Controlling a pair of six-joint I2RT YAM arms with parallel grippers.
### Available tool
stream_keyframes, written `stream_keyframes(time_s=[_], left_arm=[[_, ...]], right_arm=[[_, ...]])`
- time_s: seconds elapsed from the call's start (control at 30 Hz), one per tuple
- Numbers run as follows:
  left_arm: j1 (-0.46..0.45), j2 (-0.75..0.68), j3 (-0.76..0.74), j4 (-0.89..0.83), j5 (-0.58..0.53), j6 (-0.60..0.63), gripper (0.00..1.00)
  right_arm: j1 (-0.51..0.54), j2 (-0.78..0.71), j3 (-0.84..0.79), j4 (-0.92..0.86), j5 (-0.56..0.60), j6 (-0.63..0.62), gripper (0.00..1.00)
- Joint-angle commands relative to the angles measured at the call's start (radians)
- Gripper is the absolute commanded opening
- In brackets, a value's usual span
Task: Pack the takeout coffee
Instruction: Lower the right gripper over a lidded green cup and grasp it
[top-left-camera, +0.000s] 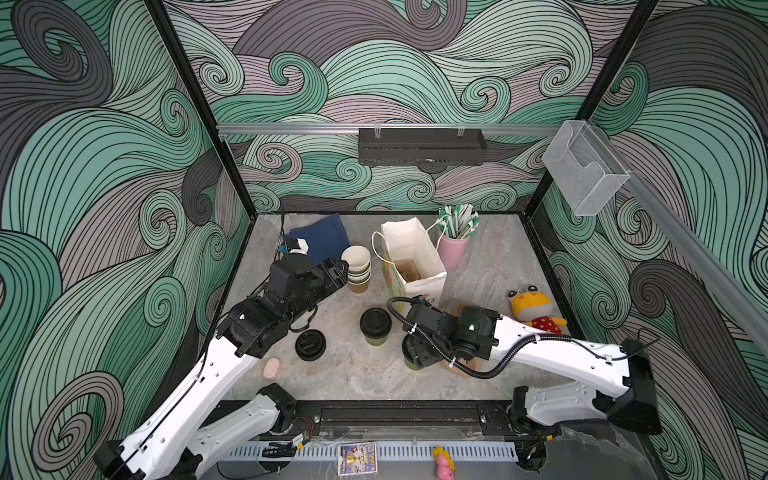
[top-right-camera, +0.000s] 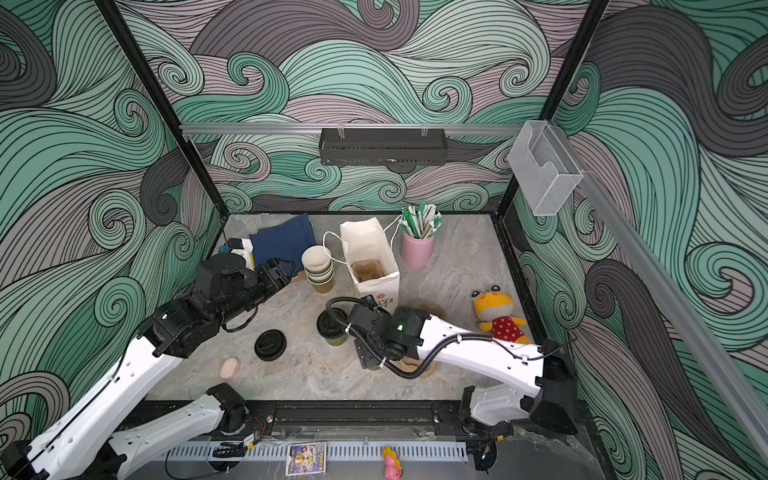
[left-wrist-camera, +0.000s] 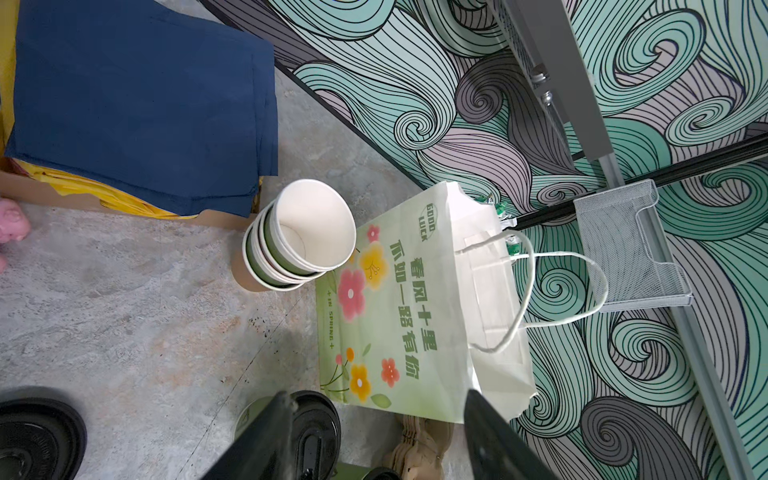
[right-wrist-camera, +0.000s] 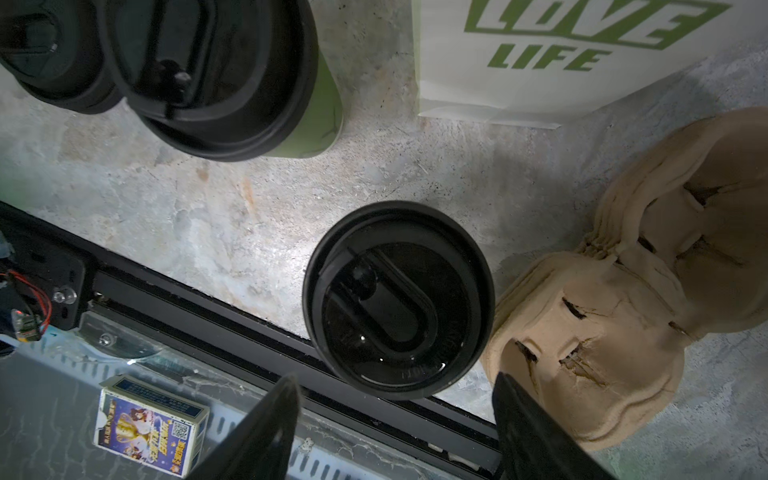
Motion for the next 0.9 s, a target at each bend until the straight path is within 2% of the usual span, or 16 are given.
stream_keyframes(time_s=[0.0, 0.1, 0.37, 0.87], left_arm=[[0.011, -0.014, -0.007, -0.024, -0.001, -0.011, 0.67], [0.011, -0.021, -0.019, -0.019, 0.005, -0.016, 0.67], [0.011, -0.005, -0.016, -0.007, 0.026, -0.016, 0.67], [0.011, 0.030, -0.001, 0.011, 0.051, -0.011, 0.67]], right_arm=[[0.004, 0.018, 0.016, -0.065, 0.005, 0.074, 0.81], [0.003, 0.017, 0.005, -0.065, 0.000, 0.097, 0.84], [-0.049, 0.017, 0.004, -0.024, -0.061, 0.115, 0.84], [-0.071, 0.067, 0.029, -0.003, -0.076, 0.075, 0.81]])
